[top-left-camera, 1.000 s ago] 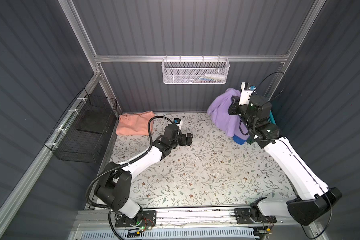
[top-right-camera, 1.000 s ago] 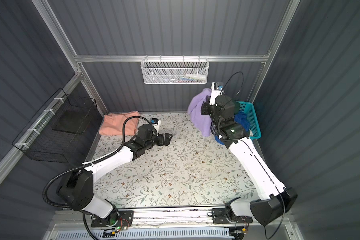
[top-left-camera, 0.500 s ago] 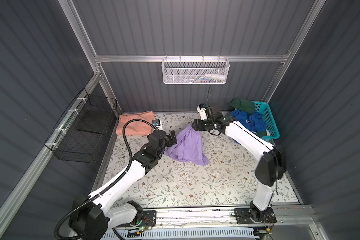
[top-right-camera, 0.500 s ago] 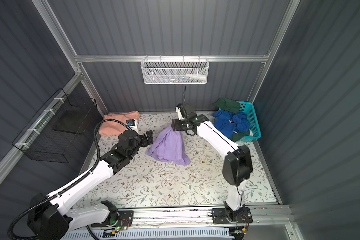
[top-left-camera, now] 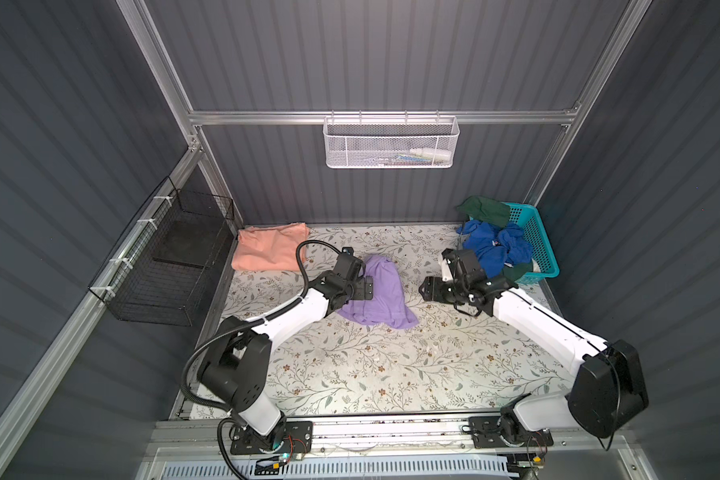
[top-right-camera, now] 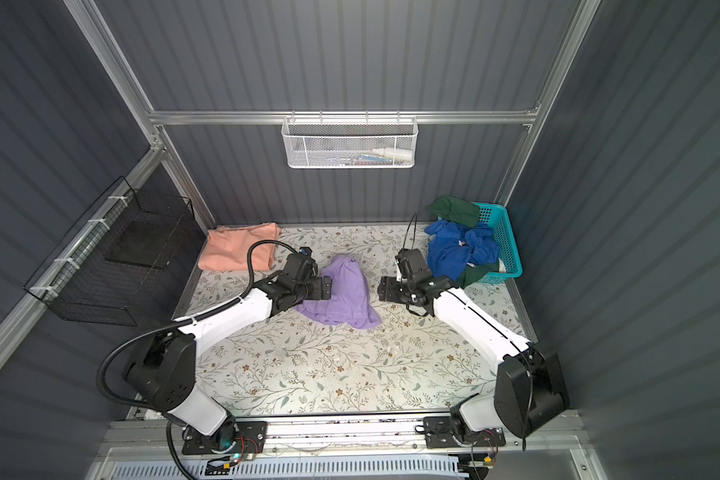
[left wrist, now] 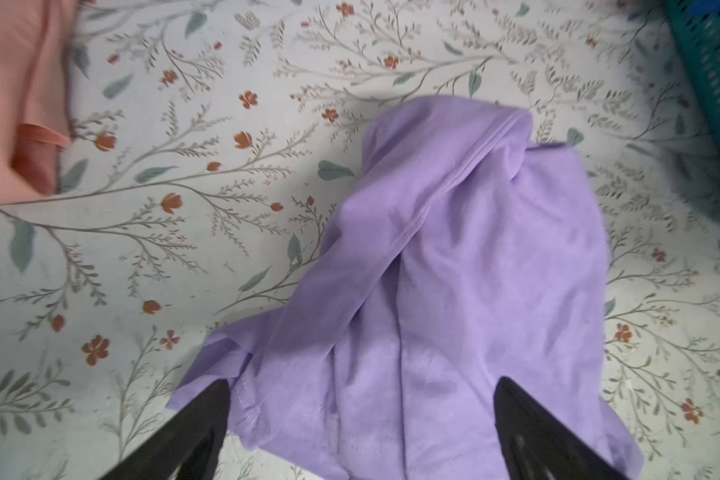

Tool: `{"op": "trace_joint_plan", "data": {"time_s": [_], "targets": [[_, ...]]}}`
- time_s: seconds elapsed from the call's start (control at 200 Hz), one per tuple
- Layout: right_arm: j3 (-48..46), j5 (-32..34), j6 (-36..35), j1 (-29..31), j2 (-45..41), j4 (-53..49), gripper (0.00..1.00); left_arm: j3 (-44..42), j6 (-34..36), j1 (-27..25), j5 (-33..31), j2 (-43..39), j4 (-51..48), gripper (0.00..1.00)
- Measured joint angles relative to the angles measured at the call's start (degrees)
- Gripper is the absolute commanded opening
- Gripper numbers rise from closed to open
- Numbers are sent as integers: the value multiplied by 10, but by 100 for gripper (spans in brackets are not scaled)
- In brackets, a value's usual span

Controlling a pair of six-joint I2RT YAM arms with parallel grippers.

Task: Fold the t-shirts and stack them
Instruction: 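Drop the lavender t-shirt onto the table center with the right gripper, then grasp the lavender t-shirt with the left gripper and lift it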

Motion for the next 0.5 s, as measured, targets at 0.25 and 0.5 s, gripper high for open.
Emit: {"op": "trace_joint_plan", "data": {"time_s": [0.25, 0.5], "targets": [[-119, -31, 54, 6, 2, 24, 67, 52, 10, 37, -13, 131, -10, 44], [-113, -14, 58, 6, -7, 57, 66, 112, 32, 37, -7, 189, -30, 0]]}}
